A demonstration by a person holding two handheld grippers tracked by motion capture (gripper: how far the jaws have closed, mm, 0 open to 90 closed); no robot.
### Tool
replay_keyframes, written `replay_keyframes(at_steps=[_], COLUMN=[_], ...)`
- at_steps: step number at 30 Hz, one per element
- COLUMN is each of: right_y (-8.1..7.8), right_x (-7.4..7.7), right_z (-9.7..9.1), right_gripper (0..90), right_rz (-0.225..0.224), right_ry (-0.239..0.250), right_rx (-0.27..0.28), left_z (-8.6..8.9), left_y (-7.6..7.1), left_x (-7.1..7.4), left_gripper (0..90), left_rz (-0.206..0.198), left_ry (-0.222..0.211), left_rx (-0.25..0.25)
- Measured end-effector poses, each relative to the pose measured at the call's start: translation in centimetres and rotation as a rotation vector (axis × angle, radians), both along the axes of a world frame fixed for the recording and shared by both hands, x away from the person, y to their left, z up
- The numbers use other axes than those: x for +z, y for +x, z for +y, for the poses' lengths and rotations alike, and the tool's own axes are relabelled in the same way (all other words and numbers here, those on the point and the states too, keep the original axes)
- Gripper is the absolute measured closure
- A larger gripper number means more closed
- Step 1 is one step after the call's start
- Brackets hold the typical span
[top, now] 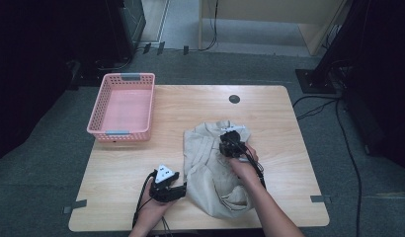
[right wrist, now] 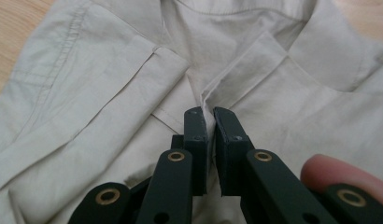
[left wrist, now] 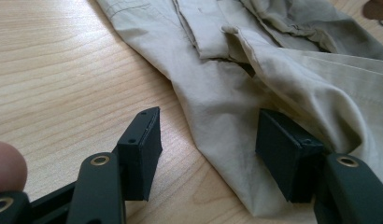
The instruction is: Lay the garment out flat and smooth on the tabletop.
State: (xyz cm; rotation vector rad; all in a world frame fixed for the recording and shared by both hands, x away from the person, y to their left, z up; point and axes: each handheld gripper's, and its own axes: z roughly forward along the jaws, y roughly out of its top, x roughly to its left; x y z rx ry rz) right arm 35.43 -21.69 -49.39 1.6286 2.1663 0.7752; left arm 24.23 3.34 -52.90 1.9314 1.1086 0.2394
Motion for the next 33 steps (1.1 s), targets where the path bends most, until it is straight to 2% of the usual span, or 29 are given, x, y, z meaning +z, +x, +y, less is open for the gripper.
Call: replay_keyframes(at_steps=[1,2,3,4,6,7,8,10,11,13,14,16,21,22,24,26,27,30,33], right_y=[-0.3,-0.8,-0.8,-1.3,-1.9,-1.9,-2.6,-3.4,-3.4,-4.1,-4.8,-5.4,-6.1,-6.1,-6.0,-6.0,-5.8,-5.3,-4.7], right_x=[0.2,0.7,0.7,1.3,2.0,2.0,2.7,3.3,3.3,3.6,3.6,3.3,2.2,2.2,1.3,1.1,0.7,0.4,-0.1], right_z=[-0.5,-1.7,-1.7,-3.0,-4.4,-4.4,-5.8,-7.3,-7.3,-8.8,-10.5,-12.1,-16.2,-16.2,-18.2,-18.9,-20.3,-22.1,-23.6], right_gripper=[86.0,86.0,86.0,86.0,86.1,86.1,86.1,86.1,86.1,86.1,86.1,86.0,86.0,86.0,86.0,86.0,86.0,85.9,85.1], right_rz=[-0.011,-0.03,-0.03,-0.047,-0.064,-0.064,-0.085,-0.1,-0.1,-0.119,-0.127,-0.126,-0.114,-0.114,-0.113,-0.112,-0.114,-0.133,-0.119], right_ry=[0.006,0.051,0.051,0.082,0.12,0.12,0.141,0.159,0.159,0.162,0.161,0.156,0.187,0.187,0.156,0.153,0.149,0.136,0.139], right_rx=[0.003,0.007,0.007,0.006,0.013,0.013,0.018,0.009,0.009,-0.002,-0.021,-0.048,-0.112,-0.112,-0.154,-0.162,-0.185,-0.185,-0.199], left_z=[0.0,0.0,0.0,0.0,0.0,0.0,0.0,0.0,0.0,-0.1,0.0,-0.1,-0.1,-0.1,-0.1,-0.1,-0.1,-0.1,-0.1], left_y=[0.0,0.0,0.0,0.0,0.0,0.0,0.0,0.0,0.0,0.0,0.0,0.0,0.0,0.0,-0.1,-0.1,-0.1,-0.1,0.0], left_x=[0.0,0.0,0.0,0.0,0.0,0.0,0.0,0.0,0.0,0.0,0.0,0.0,0.0,0.0,0.0,0.0,0.0,0.0,0.0], left_gripper=[41.1,41.1,41.2,41.1,41.2,41.2,41.1,41.2,41.2,41.2,41.1,41.2,41.2,41.2,41.2,41.3,41.2,41.2,41.3], left_rz=[0.0,-0.001,-0.001,-0.001,0.0,-0.001,-0.001,-0.002,-0.002,-0.002,-0.004,-0.004,-0.004,-0.004,-0.004,-0.004,-0.005,-0.004,-0.005], left_ry=[0.0,0.0,0.0,-0.001,0.002,0.001,0.001,0.003,0.003,0.003,0.005,0.005,0.005,0.005,0.004,0.005,0.005,0.005,0.006], left_rx=[0.0,0.0,0.0,0.002,0.001,0.001,0.001,0.002,0.002,0.002,0.0,0.001,0.002,0.002,0.003,0.003,0.002,0.003,0.003])
